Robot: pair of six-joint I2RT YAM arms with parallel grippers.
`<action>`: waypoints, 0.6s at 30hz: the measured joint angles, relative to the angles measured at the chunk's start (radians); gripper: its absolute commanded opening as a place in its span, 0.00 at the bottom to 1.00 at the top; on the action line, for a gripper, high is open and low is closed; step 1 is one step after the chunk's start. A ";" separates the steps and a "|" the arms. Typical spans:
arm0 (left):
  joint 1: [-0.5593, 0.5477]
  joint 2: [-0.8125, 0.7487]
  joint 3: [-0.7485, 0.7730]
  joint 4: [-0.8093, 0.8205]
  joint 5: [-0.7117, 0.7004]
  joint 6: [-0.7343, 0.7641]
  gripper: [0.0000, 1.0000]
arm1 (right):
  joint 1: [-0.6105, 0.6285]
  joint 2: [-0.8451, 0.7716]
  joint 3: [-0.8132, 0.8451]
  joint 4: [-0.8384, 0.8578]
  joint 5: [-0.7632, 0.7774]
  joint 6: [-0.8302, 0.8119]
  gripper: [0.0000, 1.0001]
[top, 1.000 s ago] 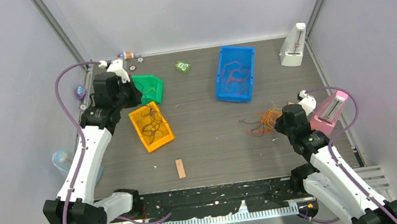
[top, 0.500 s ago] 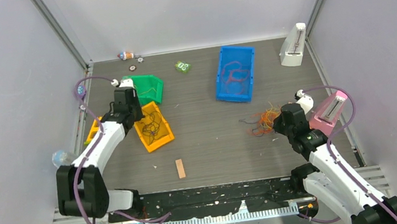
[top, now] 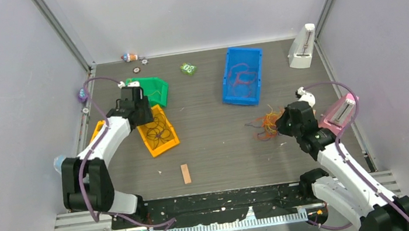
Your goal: Untangle the cables
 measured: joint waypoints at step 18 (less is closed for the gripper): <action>-0.288 -0.254 0.014 -0.020 0.181 -0.029 0.85 | 0.201 0.281 0.256 0.065 -0.381 -0.103 0.83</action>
